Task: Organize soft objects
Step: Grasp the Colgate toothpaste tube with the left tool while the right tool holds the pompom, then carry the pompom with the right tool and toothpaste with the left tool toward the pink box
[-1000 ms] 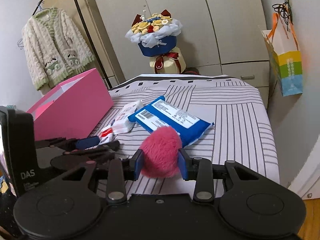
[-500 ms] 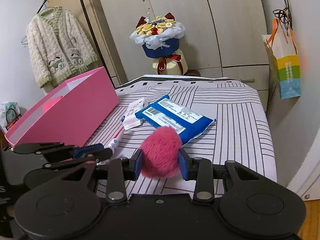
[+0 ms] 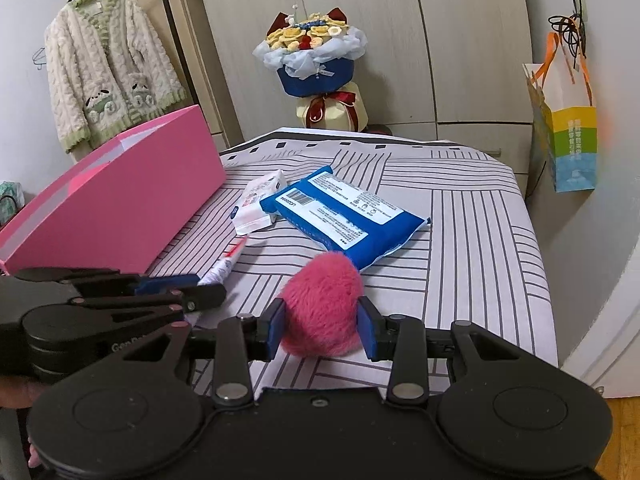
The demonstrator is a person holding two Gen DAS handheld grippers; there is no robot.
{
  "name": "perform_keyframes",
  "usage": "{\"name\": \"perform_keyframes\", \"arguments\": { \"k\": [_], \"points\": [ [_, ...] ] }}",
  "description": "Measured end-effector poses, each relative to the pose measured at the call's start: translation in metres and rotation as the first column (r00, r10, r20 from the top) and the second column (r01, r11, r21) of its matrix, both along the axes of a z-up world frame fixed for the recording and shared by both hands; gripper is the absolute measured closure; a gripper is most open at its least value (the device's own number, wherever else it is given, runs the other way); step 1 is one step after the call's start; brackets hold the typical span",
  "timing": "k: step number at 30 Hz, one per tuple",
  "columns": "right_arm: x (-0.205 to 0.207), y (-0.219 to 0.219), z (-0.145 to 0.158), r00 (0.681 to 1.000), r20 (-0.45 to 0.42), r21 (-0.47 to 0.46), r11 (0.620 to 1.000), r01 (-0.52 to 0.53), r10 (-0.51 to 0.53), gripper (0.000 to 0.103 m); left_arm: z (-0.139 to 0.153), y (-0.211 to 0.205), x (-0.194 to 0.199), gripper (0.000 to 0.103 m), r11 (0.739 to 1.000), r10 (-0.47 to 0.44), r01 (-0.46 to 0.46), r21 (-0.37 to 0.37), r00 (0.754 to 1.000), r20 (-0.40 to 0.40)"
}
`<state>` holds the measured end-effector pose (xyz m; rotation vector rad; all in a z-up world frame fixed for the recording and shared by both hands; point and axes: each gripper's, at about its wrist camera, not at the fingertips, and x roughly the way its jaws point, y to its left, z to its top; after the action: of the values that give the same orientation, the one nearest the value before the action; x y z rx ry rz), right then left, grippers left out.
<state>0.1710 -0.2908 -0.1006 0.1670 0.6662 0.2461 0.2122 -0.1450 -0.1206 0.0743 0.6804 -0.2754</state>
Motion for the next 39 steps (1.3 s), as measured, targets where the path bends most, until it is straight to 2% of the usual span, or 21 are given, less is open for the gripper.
{"name": "perform_keyframes", "arguments": {
  "k": [7, 17, 26, 33, 39],
  "points": [
    [-0.007, 0.004, 0.003, 1.000, 0.008, -0.001, 1.000, 0.015, -0.015, 0.060, 0.003, 0.001, -0.008, 0.083, 0.999, -0.037, 0.038, -0.006, 0.999, 0.004],
    [-0.037, 0.018, 0.013, 1.000, 0.001, -0.051, 0.999, 0.001, -0.001, 0.060, 0.018, 0.016, -0.037, 0.083, 0.995, -0.095, 0.096, -0.037, 0.995, 0.030],
    [-0.072, 0.028, 0.028, 1.000, 0.022, -0.057, 0.998, -0.013, 0.014, 0.060, 0.029, 0.043, -0.067, 0.083, 0.980, -0.162, 0.163, -0.111, 0.987, 0.018],
    [-0.092, 0.044, 0.045, 0.997, 0.027, -0.082, 0.994, -0.071, 0.073, 0.060, 0.040, 0.065, -0.084, 0.083, 0.965, -0.218, 0.212, -0.157, 0.976, -0.019],
    [-0.106, 0.063, 0.061, 0.987, 0.004, -0.095, 0.983, -0.160, 0.161, 0.060, 0.052, 0.087, -0.097, 0.083, 0.945, -0.271, 0.249, -0.212, 0.960, -0.077]
  ]
}}
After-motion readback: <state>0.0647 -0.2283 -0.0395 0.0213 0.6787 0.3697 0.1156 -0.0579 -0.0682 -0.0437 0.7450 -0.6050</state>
